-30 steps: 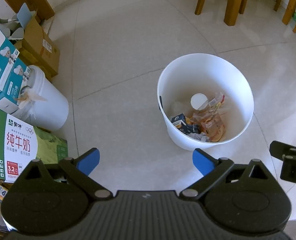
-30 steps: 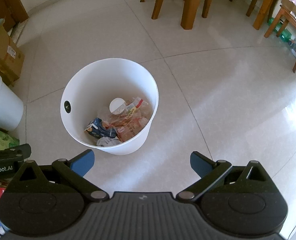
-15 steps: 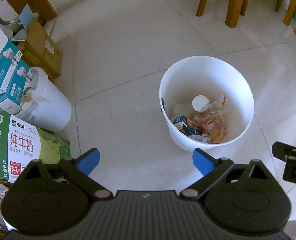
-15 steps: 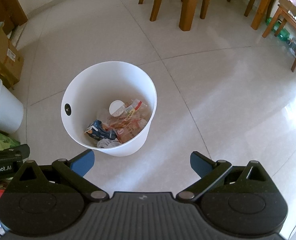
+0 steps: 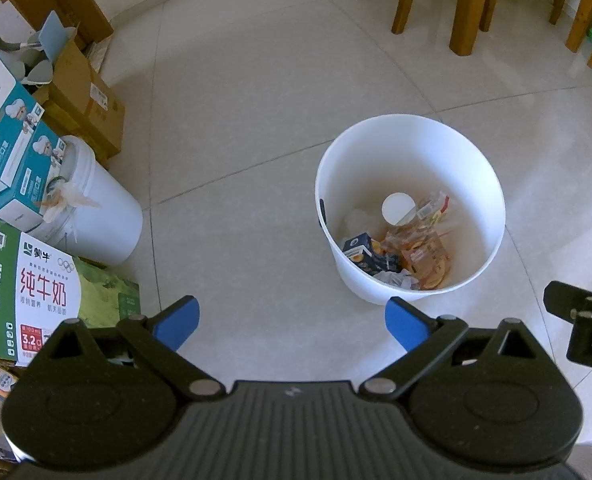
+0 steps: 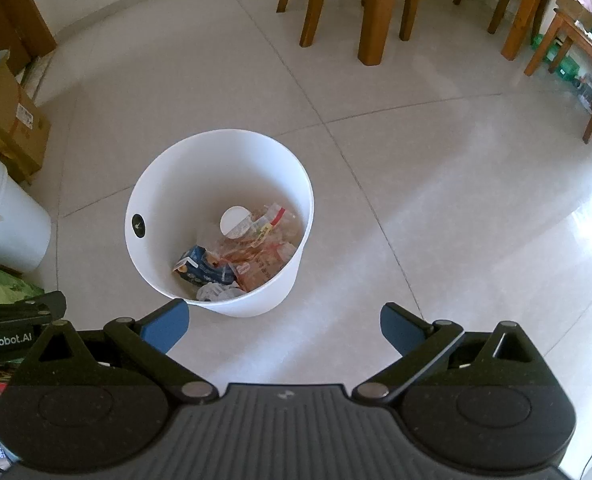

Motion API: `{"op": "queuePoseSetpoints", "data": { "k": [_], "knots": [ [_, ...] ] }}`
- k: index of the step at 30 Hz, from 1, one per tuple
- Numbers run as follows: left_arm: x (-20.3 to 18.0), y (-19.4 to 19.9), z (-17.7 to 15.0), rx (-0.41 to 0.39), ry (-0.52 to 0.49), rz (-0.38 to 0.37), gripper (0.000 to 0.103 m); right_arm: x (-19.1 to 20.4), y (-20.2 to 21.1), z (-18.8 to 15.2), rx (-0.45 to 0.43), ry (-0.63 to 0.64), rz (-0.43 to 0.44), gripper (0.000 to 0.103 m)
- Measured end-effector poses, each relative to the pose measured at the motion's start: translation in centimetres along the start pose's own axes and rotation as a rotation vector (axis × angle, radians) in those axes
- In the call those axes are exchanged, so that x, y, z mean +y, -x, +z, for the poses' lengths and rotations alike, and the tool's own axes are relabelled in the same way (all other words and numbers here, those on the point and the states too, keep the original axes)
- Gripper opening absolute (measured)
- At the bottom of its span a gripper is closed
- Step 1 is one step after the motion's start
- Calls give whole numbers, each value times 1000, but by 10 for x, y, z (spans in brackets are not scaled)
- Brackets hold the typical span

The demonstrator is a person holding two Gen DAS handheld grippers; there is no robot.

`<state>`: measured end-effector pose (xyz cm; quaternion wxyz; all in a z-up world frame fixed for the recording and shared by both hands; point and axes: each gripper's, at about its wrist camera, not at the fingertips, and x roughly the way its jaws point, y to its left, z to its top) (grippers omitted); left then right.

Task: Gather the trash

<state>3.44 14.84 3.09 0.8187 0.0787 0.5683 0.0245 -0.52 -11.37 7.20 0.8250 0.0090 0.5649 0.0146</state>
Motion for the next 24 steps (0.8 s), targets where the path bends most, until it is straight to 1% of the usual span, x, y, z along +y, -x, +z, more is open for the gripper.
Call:
{"op": "queuePoseSetpoints", "data": {
  "k": [24],
  "knots": [
    [0,1,0,-1,0,3,99,-3,3,1,-2,0,5,103]
  ]
}}
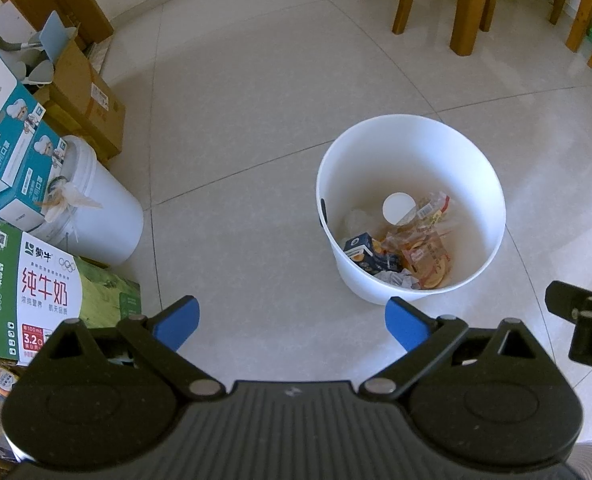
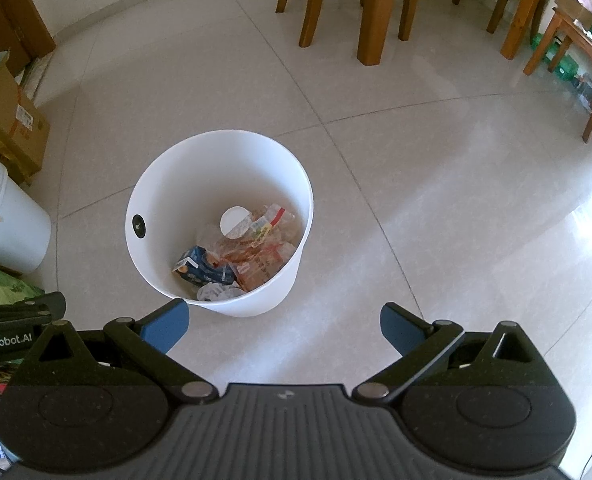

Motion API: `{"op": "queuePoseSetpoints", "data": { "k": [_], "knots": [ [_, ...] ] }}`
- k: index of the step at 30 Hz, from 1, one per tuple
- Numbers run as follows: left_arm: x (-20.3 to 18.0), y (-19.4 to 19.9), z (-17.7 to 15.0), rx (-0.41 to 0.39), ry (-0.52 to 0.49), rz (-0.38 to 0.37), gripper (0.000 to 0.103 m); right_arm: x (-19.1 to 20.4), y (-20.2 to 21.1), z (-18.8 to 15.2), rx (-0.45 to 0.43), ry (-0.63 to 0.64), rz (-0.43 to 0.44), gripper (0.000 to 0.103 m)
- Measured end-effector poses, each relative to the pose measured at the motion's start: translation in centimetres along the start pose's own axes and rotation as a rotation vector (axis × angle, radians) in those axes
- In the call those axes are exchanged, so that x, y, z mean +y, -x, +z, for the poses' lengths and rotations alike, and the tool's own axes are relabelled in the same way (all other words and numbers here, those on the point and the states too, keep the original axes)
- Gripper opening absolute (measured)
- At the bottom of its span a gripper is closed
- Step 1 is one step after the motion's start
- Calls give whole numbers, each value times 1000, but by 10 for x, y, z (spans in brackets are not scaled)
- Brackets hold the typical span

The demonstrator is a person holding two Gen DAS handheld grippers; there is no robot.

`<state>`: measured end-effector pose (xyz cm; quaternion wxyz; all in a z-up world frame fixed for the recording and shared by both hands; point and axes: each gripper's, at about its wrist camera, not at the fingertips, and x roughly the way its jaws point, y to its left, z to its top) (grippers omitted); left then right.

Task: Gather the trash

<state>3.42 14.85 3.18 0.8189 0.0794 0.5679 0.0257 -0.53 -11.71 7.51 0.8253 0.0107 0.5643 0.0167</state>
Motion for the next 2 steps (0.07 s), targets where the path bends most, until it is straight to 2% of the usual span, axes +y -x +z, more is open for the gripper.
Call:
{"op": "queuePoseSetpoints", "data": {
  "k": [2],
  "knots": [
    [0,0,0,2,0,1,99,0,0,0,0,1,-1,103]
  ]
}}
